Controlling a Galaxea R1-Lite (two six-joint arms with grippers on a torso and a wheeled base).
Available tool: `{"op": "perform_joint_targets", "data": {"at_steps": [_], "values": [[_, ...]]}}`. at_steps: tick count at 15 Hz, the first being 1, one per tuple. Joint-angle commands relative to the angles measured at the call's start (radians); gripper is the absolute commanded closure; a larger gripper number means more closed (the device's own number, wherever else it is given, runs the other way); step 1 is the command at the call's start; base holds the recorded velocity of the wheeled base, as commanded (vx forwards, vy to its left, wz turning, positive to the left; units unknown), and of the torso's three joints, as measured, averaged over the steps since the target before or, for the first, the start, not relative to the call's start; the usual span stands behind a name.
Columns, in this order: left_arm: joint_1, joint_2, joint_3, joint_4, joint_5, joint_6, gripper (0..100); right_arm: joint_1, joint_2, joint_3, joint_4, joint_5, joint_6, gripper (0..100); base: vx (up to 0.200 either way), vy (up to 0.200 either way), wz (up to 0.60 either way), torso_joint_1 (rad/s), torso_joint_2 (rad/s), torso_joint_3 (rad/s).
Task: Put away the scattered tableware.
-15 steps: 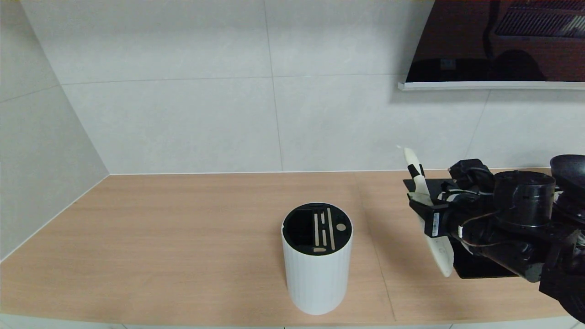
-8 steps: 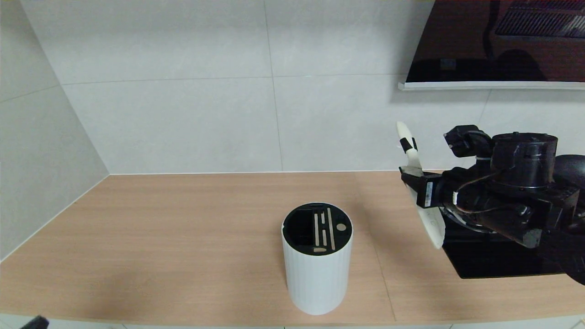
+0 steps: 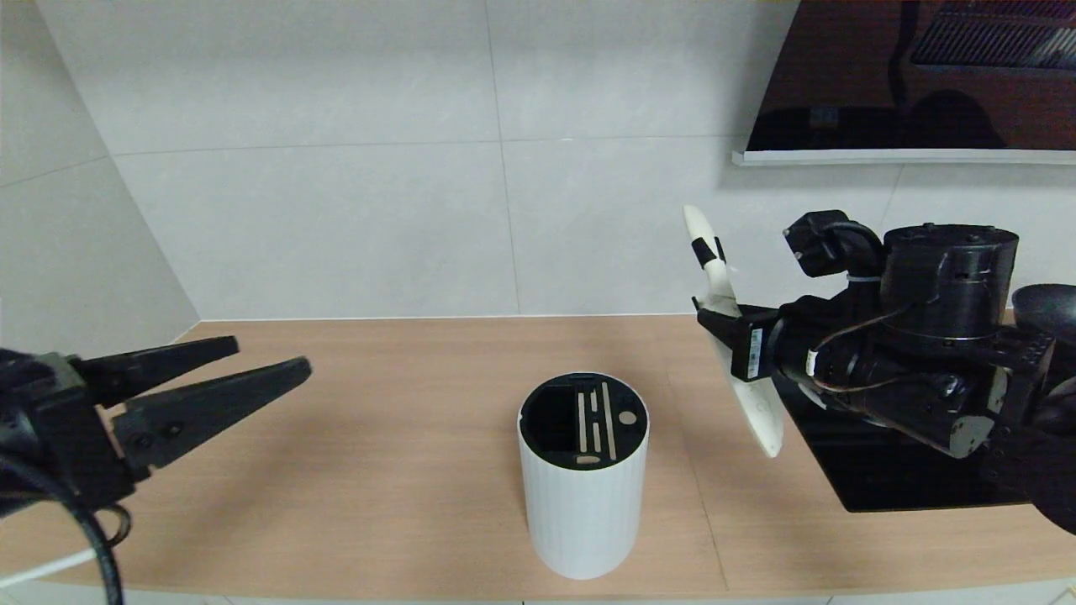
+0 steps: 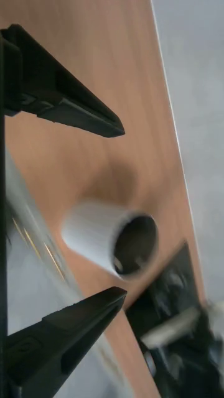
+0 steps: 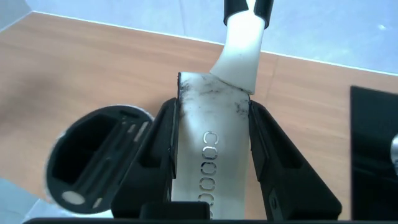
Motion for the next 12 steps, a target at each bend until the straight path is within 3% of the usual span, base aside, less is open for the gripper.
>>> {"op": "perform_joint_targets", "data": {"at_steps": [1,2,4,8,9,12], "values": [[-0.087,0.153,-0.002,-0.088,0.0,-0.092,0,0.044,-0.005,0.001,-0.001,0.0,0.013,100,0.0,0.0,0.0,0.0,0.0,0.0],[-0.104,0.17,0.001,-0.11,0.0,-0.122,0,0.064,-0.005,0.001,-0.001,-0.002,0.027,100,0.0,0.0,0.0,0.0,0.0,0.0],[-0.173,0.207,0.024,-0.187,0.0,-0.22,0,0.115,-0.005,-0.001,0.001,-0.003,0.062,100,0.0,0.0,0.0,0.0,0.0,0.0],[-0.267,0.265,0.029,-0.348,0.001,-0.36,0,0.189,-0.005,-0.001,-0.001,-0.003,0.108,100,0.0,0.0,0.0,0.0,0.0,0.0],[-0.282,0.285,0.028,-0.397,0.003,-0.437,0,0.218,-0.008,-0.001,-0.001,-0.003,0.118,100,0.0,0.0,0.0,0.0,0.0,0.0],[-0.316,0.319,0.028,-0.493,0.001,-0.555,0,0.264,-0.016,0.001,-0.001,-0.003,0.153,100,0.0,0.0,0.0,0.0,0.0,0.0]]}}
